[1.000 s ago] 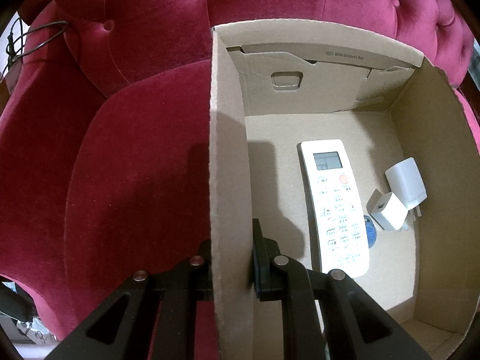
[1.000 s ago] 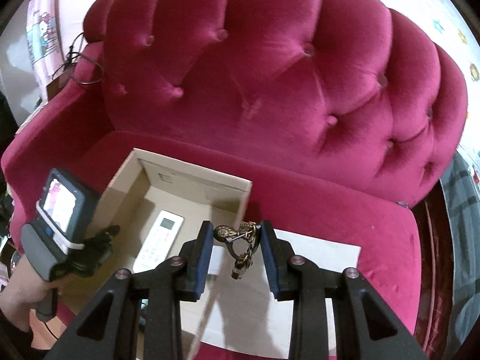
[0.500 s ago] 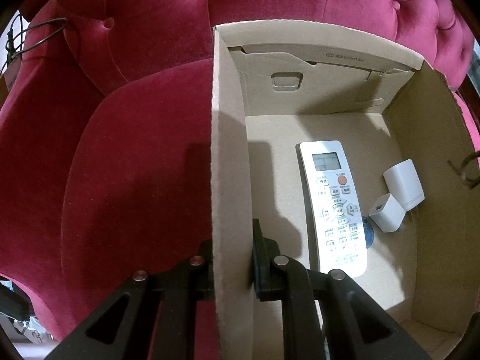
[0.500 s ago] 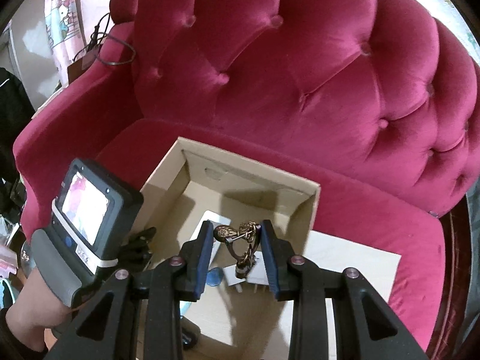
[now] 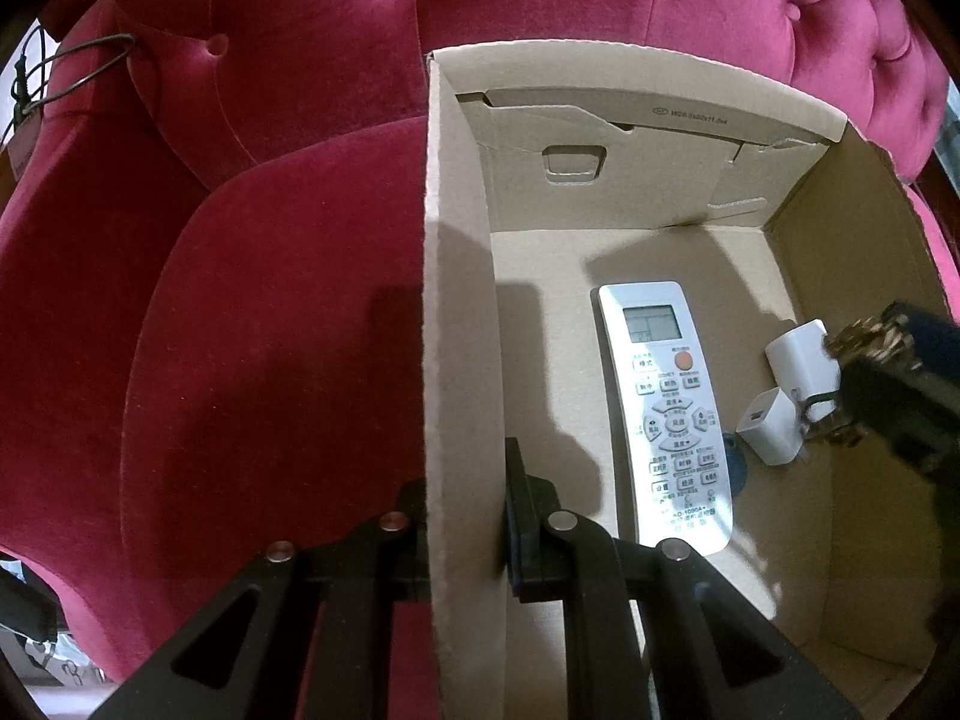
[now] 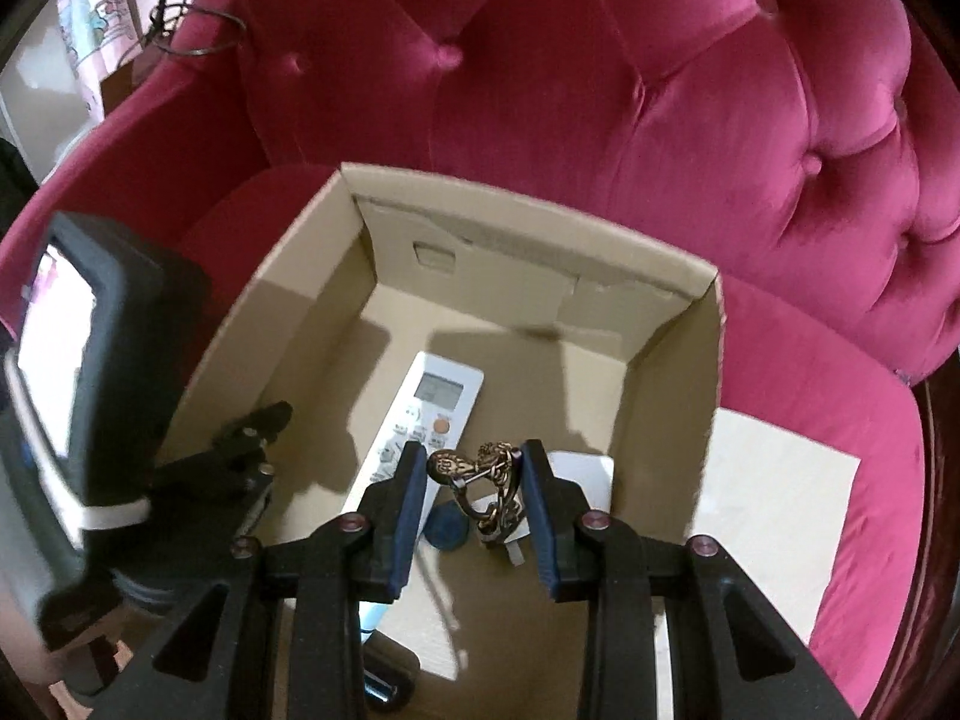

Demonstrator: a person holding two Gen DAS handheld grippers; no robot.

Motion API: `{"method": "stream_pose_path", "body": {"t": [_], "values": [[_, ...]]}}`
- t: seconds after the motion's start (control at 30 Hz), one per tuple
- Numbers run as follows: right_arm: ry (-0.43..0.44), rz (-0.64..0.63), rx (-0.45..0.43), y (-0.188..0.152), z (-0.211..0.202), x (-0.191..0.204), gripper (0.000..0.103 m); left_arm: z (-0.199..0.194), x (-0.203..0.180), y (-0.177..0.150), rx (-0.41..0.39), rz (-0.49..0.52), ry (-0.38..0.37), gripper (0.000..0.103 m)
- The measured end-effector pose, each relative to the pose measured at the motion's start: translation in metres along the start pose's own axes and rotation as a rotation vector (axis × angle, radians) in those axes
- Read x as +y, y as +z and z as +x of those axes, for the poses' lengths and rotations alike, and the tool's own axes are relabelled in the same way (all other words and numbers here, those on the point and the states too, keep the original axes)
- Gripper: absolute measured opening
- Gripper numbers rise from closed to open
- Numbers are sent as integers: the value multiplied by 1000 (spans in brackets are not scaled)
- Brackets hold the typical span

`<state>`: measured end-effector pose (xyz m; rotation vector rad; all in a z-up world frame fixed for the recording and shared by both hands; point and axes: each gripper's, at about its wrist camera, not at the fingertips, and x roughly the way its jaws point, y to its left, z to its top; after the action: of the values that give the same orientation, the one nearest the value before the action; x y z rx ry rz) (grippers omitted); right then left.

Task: Organize rigid objects
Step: 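Carry the keys over the box wall into the box, then lower the keys beside the remote and open the right gripper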

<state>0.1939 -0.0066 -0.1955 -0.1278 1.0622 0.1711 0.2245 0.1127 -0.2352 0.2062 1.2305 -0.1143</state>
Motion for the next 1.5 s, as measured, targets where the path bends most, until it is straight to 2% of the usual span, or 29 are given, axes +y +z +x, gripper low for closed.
{"method": "stream_pose_path", "body": {"t": [0.4, 0.8, 1.03, 1.5], "values": [[4, 57, 100, -15, 39, -4, 34, 1, 0, 0, 1, 0, 0, 14], [-10, 63, 90, -12, 36, -7, 36, 1, -2, 0, 1, -1, 0, 14], [-23, 62, 57, -6, 23, -4, 56, 1, -2, 0, 2, 1, 4, 14], [-54, 125, 8, -7, -17, -25, 81, -1, -4, 1, 3, 6, 13, 14]]}}
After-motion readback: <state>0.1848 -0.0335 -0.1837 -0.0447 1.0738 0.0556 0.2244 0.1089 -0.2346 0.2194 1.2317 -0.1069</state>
